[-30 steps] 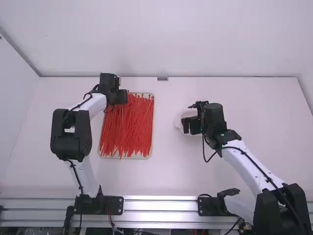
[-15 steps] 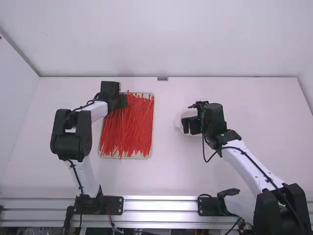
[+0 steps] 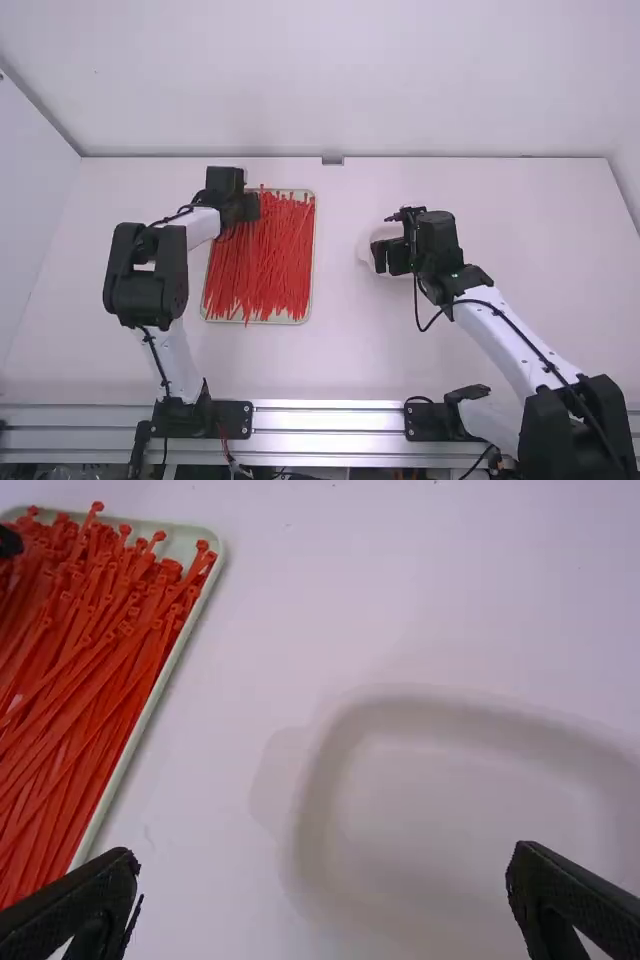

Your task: Fasten the cable tie

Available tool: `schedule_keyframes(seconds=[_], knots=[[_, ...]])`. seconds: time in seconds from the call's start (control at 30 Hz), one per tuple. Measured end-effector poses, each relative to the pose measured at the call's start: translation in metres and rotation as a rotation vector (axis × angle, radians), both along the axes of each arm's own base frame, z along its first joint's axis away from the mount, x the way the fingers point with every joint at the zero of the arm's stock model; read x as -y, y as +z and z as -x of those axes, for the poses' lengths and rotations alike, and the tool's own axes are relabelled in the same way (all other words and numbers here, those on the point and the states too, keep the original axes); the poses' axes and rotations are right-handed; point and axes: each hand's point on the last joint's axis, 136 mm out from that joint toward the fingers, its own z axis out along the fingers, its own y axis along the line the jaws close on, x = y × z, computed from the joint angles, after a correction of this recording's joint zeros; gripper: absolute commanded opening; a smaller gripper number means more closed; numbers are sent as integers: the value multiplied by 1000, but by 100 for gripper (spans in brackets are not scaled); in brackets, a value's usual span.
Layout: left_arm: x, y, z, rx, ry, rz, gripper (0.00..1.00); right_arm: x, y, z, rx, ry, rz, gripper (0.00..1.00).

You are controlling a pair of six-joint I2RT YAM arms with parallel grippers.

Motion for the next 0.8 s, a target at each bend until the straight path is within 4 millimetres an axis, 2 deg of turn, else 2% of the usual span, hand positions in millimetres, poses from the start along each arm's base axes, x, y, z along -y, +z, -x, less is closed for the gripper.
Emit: schedule_keyframes(seconds=[0.13,0.3,0.47,0.8], knots=[[0,-3,-4,13,6,5,60,0,0,0,0,0,0,99],[-3,5,-18,83,26,0,60,0,0,0,0,0,0,99],[-6,4,-18,82,45,-9,57,0,0,0,0,1,0,99],[-6,-23,-16,41,47,-6,52,0,0,0,-1,0,1,99]])
